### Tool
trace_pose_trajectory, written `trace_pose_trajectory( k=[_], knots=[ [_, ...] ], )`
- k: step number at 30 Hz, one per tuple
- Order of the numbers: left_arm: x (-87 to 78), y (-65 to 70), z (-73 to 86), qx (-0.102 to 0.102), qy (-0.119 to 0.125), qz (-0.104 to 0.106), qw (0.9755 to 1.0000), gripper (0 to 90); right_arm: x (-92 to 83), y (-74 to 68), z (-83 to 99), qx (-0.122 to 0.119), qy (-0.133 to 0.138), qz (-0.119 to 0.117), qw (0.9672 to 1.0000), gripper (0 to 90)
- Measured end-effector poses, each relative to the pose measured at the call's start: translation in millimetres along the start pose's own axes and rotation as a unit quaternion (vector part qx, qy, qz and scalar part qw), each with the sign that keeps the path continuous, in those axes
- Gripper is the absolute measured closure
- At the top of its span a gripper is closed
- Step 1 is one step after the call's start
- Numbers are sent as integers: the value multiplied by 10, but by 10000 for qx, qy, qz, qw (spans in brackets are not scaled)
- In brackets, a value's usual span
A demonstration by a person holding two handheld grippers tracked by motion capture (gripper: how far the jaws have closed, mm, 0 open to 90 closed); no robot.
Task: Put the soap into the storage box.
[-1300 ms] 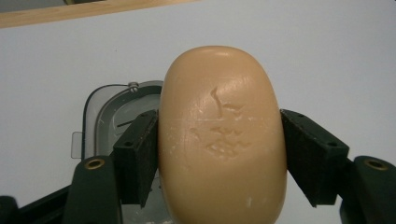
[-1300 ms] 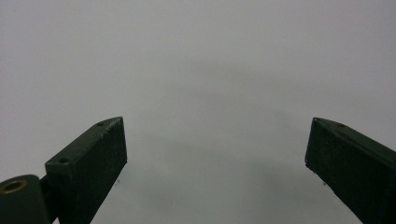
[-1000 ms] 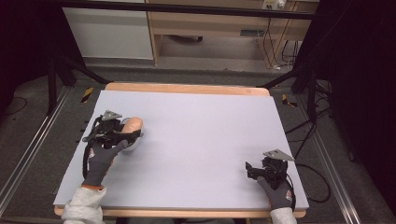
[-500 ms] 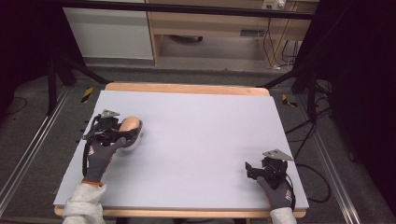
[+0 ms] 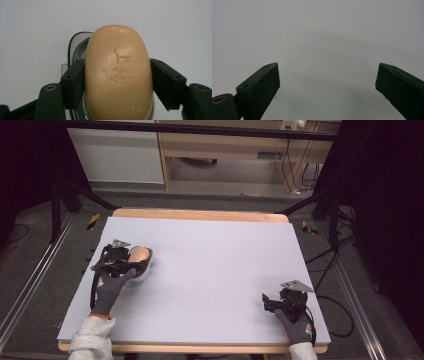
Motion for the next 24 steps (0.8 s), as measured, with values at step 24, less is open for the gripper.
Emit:
trace_pose_trajectory(
  k=[24],
  knots=[
    [65, 5, 51, 27, -80, -6, 10000, 312, -2, -13, 2, -1, -11, -4, 10000, 57]
  ],
)
Point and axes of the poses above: each handheld gripper's, and its own axes: x roughly forward along the jaws, z roughly out of its underside, y roughly to its right, the point moved 10 cm from there along x, roughly forward along the jaws, and after that the axes turned 9 degrees about -z, right-handed, at the moved point
